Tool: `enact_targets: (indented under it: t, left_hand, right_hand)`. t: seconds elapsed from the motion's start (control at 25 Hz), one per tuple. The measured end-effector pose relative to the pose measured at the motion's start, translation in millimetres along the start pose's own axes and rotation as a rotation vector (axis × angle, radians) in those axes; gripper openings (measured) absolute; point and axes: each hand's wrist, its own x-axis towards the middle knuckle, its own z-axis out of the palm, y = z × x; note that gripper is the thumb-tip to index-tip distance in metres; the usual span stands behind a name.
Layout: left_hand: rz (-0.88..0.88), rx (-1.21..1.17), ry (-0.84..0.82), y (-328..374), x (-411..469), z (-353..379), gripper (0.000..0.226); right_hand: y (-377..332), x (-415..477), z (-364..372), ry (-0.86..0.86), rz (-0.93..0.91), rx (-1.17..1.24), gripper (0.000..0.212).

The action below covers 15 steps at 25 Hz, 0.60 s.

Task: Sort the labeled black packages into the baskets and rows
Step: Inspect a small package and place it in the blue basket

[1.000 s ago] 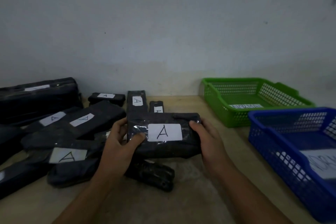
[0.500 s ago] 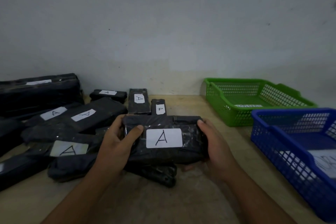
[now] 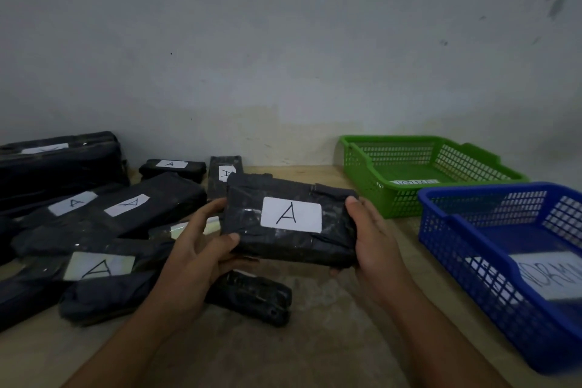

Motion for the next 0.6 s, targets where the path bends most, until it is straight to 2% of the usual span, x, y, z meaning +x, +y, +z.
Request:
enact_targets:
  t: [0.04,0.12,0.2,0.28,0.32,0.44,0.48,0.56,0.6]
  left_hand:
    - [0.015,0.019,0.05,1,1,1,0.052]
    - [0.048,0.044,0.133,3,3,0,0.043]
    - [0.076,0.038,0.181,6,5,-2,0.04]
    - [0.086,0.013,0.211,8,5,-2,0.037]
    - [0.08,-0.001,0.218,8,6,-3,0.036]
    - [0.063,-0.027,0.191,5,4,-2,0.033]
    - [0.055,-0.04,0.167,2,4,-3,0.04]
    - [0.016,-0.026,0.111,-1,3,-2,0.074]
    - [0.001,-0.009,0.096,-3,2,0,0.083]
  right_hand:
    - [1,0,1,-0.026,0.005,0.035,0.016]
    - [2,1,2,-0.11,0.035,0.163,0.019]
    - [2,0,1,-0.259,0.103,0.22,0.039]
    - [4,-4,-1,-0.382,0.141,0.104,0.069]
    - [5,-6,-2,-0.412,0.136,0.031,0.075]
    - [6,-7,-2,-0.387,0.082,-0.027,0.069]
    - [4,-6,-2,-0.361,0.063,-0.026,0.064]
    - [2,-4,-3,-0.308,0.035,-0.024,0.057]
    - [1,-4,-4,-0.298,0.026,-0.02,0.056]
